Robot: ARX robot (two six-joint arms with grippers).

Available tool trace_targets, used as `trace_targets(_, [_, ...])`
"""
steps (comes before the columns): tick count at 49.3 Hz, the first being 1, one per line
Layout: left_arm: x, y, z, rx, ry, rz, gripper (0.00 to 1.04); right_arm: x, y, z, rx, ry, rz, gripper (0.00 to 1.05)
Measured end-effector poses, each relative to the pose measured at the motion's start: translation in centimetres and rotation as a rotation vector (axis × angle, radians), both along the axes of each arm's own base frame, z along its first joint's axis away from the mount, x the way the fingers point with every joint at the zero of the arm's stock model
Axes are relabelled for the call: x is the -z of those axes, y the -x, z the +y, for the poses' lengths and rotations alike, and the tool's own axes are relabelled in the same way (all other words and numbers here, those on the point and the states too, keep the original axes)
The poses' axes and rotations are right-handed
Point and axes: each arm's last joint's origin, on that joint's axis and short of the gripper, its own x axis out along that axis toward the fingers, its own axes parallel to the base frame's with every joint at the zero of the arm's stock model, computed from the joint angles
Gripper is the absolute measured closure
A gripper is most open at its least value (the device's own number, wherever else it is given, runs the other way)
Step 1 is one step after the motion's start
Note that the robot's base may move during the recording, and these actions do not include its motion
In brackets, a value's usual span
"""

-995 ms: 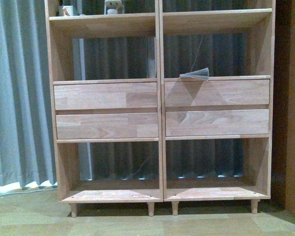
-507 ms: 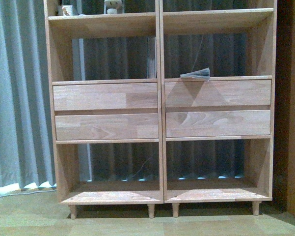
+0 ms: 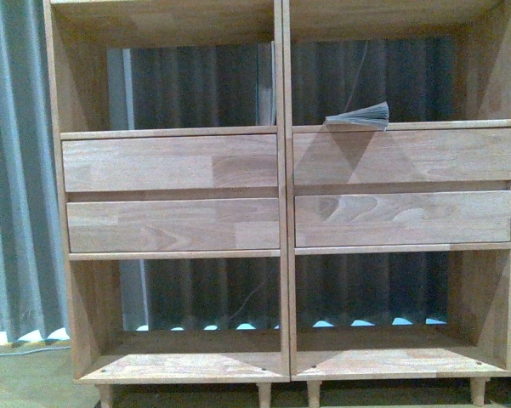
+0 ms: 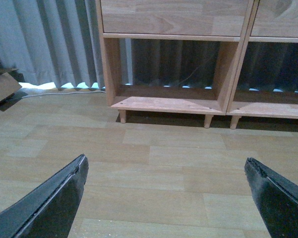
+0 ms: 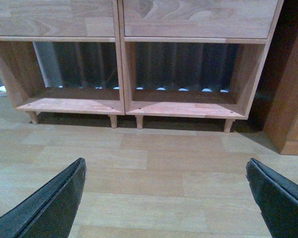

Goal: Organize books on shelf

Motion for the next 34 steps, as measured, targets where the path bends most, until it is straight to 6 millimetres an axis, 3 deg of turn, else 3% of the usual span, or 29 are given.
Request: trace_targets(34, [0.00, 0.00, 0.00, 0.000, 0.000, 0.000, 0.07, 0.00, 0.00, 0.00, -0.001, 0.000, 0.000, 0.07])
